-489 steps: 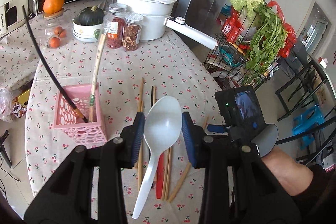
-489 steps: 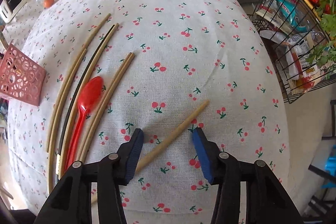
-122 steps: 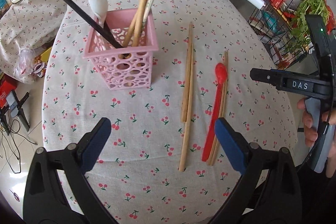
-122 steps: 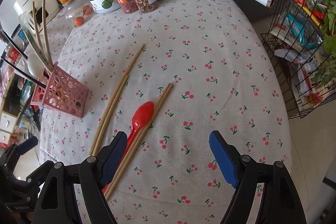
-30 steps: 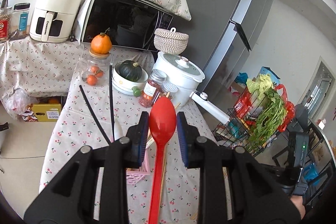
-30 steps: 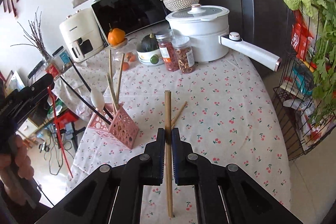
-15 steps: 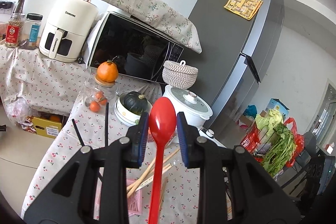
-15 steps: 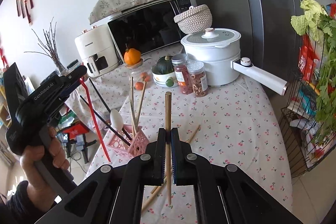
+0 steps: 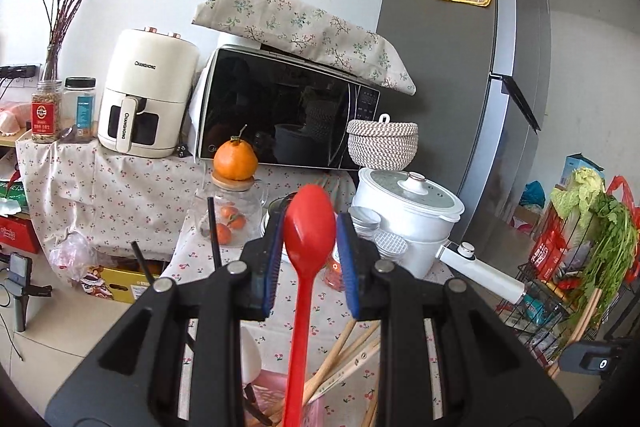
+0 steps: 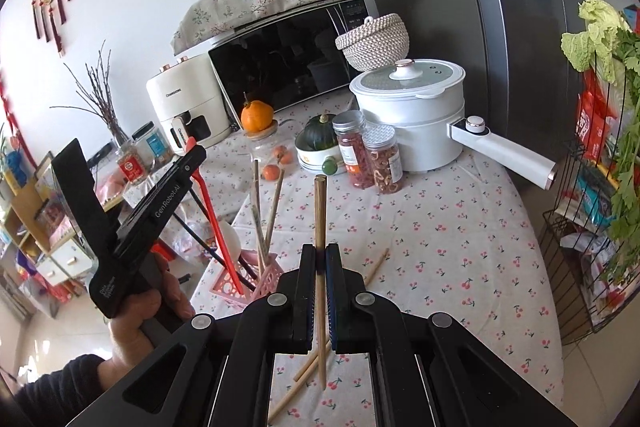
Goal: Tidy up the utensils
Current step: 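Lower the red spoon and wooden chopstick into the pink basket and open both grippers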
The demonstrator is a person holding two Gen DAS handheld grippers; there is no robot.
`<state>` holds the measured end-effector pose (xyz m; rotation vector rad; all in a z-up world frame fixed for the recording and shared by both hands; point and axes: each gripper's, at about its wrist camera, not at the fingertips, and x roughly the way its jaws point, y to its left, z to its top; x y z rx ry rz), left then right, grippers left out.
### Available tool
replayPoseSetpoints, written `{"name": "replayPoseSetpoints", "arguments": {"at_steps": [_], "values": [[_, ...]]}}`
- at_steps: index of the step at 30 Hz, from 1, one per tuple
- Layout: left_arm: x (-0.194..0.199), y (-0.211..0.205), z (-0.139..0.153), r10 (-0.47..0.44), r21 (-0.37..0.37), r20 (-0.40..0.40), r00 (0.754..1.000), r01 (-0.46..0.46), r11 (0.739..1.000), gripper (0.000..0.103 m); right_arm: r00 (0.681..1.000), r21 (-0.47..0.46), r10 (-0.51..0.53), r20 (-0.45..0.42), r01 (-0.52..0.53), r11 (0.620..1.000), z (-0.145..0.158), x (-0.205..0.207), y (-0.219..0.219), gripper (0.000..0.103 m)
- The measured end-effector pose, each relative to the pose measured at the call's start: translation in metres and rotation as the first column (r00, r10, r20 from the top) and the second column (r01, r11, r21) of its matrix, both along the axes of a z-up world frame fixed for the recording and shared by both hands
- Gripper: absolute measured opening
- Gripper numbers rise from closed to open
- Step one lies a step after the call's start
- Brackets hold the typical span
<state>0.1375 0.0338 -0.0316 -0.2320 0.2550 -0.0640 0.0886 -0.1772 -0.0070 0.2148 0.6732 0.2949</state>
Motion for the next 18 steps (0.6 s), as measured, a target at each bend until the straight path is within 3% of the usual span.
{"name": "replayPoseSetpoints", "arguments": {"at_steps": [7,15,18], "values": [[0.006,0.002,-0.008,-0.019,0.008,-0.109,0.994,0.020,1.000,0.030,1.000,-0.006,0.014,0.002,-0.014,1.000,-0.002,0.004,0.007,0.005],[-0.010,0.018,-0.003,-0.074,-0.043,-0.302,0.951,0.063,0.997,0.054,1.000,0.016,0.010,0.014,-0.010,1.000,0.000,0.008,0.008,0.005],[-0.017,0.023,-0.004,-0.063,-0.023,-0.394,0.917,0.059,0.998,0.074,0.999,0.036,0.010,0.035,-0.011,0.999,0.006,0.007,0.010,0.005]]}}
